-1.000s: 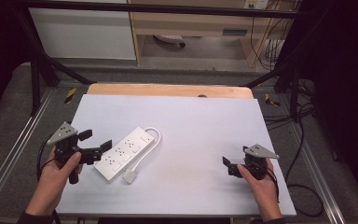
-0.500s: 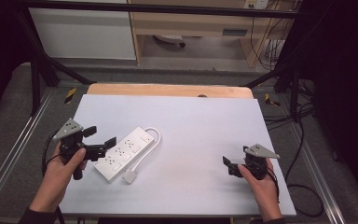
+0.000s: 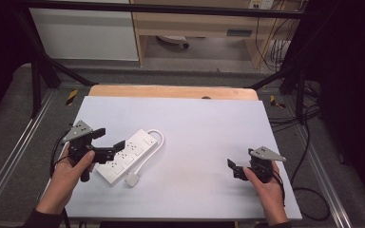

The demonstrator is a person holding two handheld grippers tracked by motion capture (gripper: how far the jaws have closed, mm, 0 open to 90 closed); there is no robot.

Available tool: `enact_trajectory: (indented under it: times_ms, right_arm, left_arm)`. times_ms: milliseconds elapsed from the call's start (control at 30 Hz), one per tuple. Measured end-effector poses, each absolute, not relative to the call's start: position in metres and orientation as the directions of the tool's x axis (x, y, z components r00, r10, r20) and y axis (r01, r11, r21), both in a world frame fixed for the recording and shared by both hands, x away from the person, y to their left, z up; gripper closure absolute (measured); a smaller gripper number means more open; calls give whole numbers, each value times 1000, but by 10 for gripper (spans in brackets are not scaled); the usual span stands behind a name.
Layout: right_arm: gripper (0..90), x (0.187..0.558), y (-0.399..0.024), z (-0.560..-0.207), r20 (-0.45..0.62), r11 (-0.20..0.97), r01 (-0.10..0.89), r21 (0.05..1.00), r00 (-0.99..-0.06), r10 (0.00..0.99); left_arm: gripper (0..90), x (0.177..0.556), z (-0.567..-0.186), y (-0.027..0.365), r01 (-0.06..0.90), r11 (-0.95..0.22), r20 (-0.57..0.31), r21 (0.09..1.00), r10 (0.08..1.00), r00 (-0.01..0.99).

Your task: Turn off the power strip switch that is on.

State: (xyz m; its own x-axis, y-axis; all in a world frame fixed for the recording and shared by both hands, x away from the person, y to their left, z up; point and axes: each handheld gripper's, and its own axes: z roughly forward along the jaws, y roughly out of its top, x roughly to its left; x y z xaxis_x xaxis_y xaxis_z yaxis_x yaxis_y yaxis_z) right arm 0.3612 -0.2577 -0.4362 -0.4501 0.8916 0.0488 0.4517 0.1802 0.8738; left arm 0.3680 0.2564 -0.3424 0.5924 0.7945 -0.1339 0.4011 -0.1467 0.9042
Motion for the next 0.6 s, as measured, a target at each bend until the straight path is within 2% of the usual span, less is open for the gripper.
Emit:
enact_trajectory:
  times_ms: [600]
  right_arm:
    - [51,361,-260,-435,64,164,455,875,-445,893]
  left_arm:
    - [65,373,-346,247,402,-169,-120,900,790,602]
